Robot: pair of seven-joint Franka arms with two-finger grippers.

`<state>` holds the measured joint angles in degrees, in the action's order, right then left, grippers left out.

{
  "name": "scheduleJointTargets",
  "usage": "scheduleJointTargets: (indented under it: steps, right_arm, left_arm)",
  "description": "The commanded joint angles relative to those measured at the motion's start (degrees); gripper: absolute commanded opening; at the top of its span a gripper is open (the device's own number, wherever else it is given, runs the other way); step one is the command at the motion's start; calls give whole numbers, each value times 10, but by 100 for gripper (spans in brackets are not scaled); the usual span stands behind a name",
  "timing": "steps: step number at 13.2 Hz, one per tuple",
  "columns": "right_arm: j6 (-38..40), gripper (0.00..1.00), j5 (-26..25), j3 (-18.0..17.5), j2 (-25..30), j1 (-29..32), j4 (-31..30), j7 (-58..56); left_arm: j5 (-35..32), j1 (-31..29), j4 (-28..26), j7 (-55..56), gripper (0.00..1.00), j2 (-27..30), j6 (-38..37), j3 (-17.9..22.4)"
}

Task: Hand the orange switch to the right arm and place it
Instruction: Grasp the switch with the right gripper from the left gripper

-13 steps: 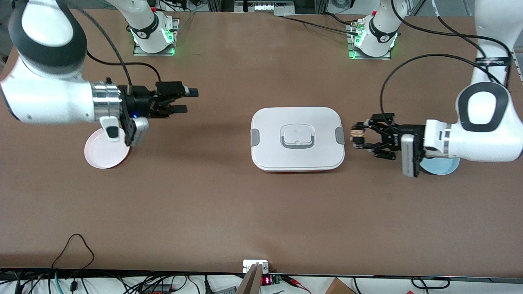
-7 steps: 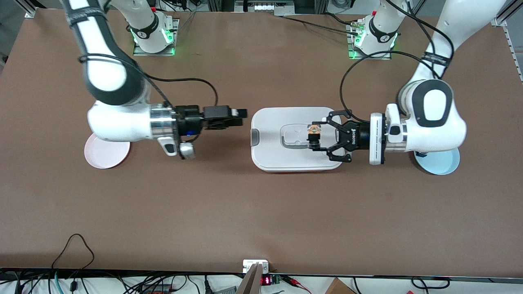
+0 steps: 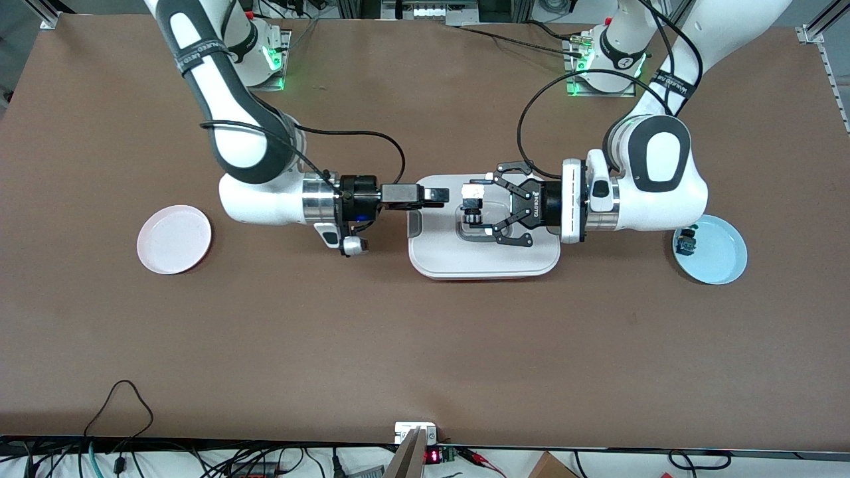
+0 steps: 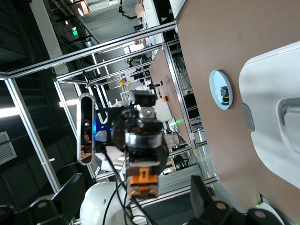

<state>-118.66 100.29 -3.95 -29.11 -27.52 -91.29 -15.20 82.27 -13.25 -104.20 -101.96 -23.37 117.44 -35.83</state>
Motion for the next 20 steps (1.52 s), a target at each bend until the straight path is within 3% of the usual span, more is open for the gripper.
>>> scheduleJointTargets:
  steps: [1, 10, 15, 18, 20]
  right_arm:
    - [-15, 98, 15, 3, -11, -11, 20, -9]
    - [-39, 89, 43, 3, -19, -38, 30, -9]
    - [-57, 72, 62, 3, -27, -49, 35, -26]
    - [-56, 69, 62, 3, -28, -48, 36, -25]
    - [-56, 59, 62, 3, -28, -47, 36, -25]
  left_arm:
    - [24, -7, -14, -25, 22, 16, 5, -7]
    - [24, -2, -14, -24, 22, 11, 7, -8]
    - [24, -1, -14, -24, 22, 10, 7, -8]
    - [24, 0, -14, -27, 22, 6, 7, -8]
    - [22, -1, -13, -28, 23, 6, 6, -8]
